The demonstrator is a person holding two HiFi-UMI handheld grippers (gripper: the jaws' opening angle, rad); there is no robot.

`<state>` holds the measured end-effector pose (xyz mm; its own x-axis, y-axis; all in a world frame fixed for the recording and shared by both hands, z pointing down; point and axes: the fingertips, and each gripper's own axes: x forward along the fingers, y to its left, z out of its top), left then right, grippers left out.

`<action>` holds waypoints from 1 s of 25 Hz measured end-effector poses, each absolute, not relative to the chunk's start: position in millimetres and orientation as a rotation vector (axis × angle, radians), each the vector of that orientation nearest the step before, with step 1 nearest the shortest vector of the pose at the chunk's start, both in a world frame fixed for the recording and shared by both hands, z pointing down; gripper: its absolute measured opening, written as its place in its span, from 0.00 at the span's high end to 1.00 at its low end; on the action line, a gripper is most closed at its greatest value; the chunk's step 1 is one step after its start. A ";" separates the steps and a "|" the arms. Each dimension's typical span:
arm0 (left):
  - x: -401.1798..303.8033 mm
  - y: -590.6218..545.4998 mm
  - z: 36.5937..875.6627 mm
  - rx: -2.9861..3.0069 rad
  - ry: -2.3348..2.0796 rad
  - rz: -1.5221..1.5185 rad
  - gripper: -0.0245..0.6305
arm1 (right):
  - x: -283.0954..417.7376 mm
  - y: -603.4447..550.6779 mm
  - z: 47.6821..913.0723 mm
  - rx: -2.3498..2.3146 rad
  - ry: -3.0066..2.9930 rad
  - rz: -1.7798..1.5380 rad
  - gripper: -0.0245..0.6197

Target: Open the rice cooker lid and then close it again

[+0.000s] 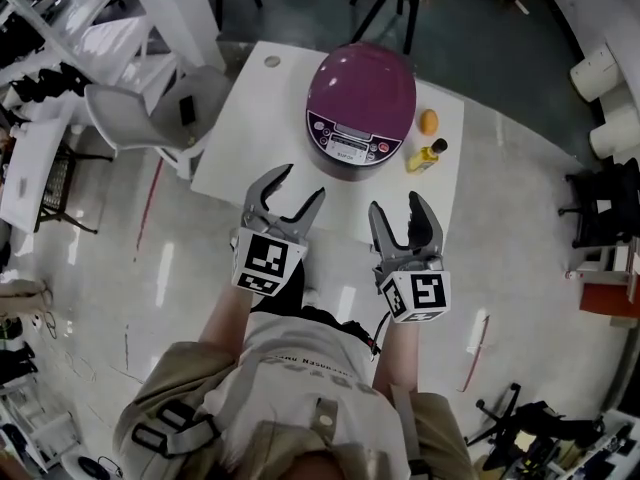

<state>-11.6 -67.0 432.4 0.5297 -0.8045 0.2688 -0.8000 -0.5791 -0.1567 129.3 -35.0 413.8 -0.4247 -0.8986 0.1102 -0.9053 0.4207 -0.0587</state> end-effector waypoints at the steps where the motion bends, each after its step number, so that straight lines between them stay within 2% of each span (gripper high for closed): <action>1: -12.7 -73.3 433.1 -2.738 1.428 -0.494 0.56 | 127.0 -40.4 414.7 1.644 -2.593 0.170 0.55; 14: -13.0 -143.8 447.0 -2.820 1.271 -0.539 0.51 | 101.7 -108.5 426.0 1.558 -2.543 0.174 0.54; 18: -9.5 -158.9 453.8 -2.831 1.188 -0.576 0.51 | 91.7 -121.1 436.4 1.454 -2.522 0.151 0.49; 25: -0.8 -171.0 475.9 -2.835 0.945 -0.710 0.49 | 70.2 -134.8 464.7 1.230 -2.410 0.080 0.47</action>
<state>-0.8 -171.0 475.9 0.7041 -0.5835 0.4046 -0.5513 -0.8084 -0.2064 70.2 -134.8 464.7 -0.5136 -0.7590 0.4003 -0.7838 0.6048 0.1412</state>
